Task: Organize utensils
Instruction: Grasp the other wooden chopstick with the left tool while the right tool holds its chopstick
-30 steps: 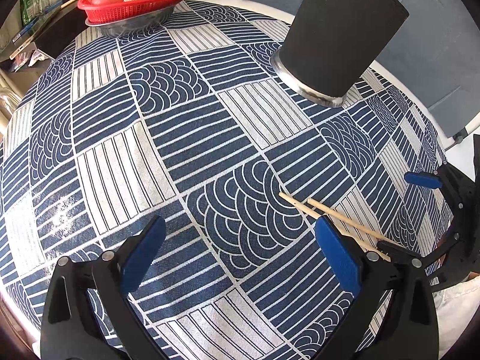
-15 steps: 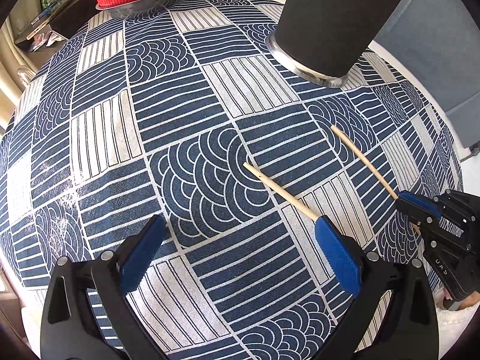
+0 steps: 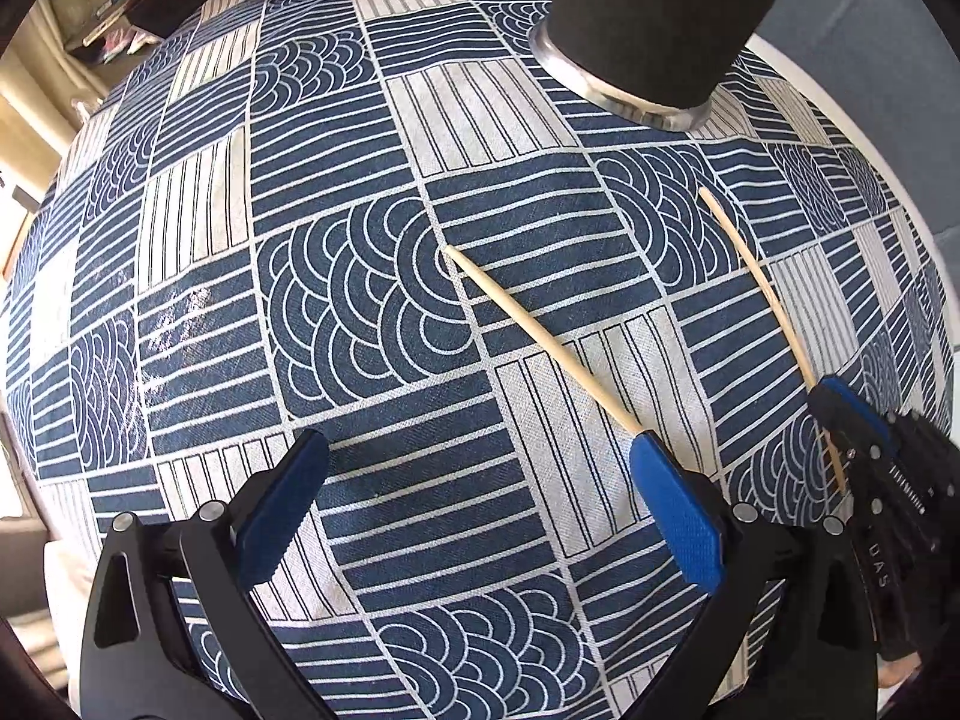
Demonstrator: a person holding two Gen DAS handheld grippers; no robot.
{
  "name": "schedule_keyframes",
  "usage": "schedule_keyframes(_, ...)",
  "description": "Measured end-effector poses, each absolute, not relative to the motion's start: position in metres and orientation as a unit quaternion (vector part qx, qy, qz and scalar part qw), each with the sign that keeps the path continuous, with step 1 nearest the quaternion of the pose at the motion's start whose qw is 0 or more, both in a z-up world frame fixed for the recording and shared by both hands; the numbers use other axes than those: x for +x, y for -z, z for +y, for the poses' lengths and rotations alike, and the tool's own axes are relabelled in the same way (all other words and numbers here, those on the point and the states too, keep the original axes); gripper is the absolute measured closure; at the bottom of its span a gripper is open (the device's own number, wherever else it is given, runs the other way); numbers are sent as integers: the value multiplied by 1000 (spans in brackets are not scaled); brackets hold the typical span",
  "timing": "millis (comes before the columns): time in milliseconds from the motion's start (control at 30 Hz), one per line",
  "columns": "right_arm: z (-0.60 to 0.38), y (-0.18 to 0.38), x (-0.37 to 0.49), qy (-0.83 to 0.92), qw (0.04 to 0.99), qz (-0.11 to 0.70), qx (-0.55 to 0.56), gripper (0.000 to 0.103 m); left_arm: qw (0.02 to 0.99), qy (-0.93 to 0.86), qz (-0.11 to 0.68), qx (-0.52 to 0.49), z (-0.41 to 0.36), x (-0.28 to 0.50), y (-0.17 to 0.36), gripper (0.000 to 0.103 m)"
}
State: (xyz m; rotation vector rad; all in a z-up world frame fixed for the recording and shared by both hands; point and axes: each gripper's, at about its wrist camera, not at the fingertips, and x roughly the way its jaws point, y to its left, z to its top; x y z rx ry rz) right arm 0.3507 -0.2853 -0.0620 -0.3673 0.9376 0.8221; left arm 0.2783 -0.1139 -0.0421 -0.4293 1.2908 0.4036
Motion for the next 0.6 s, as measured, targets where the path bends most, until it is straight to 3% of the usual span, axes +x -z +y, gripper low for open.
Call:
schedule_keyframes(300,-296,64,350,-383,800,439,-144,96,715,-250,594,-272,-113,274,40,6)
schedule_keyframes(600,-312,66,359,-402,792,448,-96,97,745,-269,575,-203,-150,293,42,6)
